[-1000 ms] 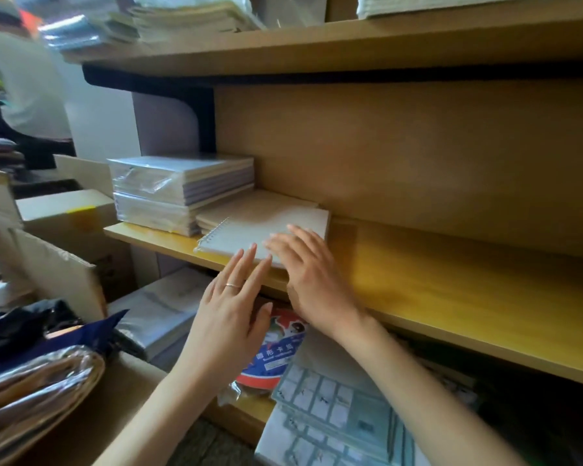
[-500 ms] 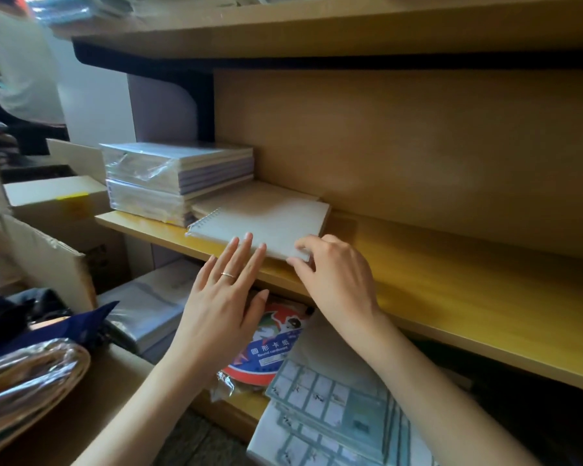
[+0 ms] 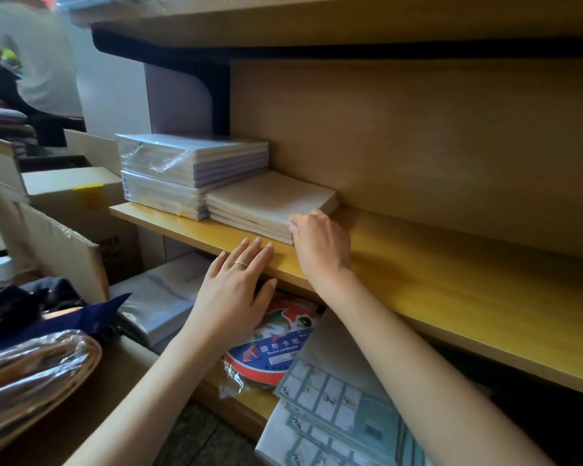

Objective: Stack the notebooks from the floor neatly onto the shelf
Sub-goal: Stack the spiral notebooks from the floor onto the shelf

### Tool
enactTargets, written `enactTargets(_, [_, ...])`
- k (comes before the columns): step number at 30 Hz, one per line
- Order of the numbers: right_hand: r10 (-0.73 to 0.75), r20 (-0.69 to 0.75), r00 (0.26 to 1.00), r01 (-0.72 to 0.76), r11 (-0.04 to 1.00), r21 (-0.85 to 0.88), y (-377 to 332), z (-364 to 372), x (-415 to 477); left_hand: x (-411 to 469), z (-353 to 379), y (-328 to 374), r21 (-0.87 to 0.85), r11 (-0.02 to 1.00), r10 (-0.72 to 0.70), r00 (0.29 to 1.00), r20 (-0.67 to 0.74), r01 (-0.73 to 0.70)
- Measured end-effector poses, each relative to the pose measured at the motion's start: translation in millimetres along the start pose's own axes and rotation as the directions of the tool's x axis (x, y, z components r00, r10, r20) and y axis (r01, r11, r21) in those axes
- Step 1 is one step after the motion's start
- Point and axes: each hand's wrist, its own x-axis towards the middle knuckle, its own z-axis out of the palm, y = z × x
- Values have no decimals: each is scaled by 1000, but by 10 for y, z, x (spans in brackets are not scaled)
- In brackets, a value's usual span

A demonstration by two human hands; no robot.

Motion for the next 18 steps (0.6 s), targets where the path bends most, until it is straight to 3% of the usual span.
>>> enactTargets(8, [-10, -29, 1000, 9, 998, -55, -10, -51, -74, 20, -70, -25, -36, 999, 24, 997, 77, -21])
enactTargets(10, [-91, -164, 982, 82, 995, -64, -45, -140, -244, -57, -162, -22, -65, 997, 55, 995, 83, -49])
enactTargets(13, [-243, -291, 925, 302, 937, 177, -129, -262, -693, -391, -334, -5, -74, 983, 172, 985, 17, -171])
enactTargets(15, [-329, -202, 923, 379, 873, 307, -171, -228, -1068, -715, -399, -15, -46, 964, 262, 964, 32, -261])
enactTargets(18, [-341, 43, 939, 280, 831, 481, -208, 10, -1700, -1261, -335, -83, -67, 961, 277, 943, 184, -269])
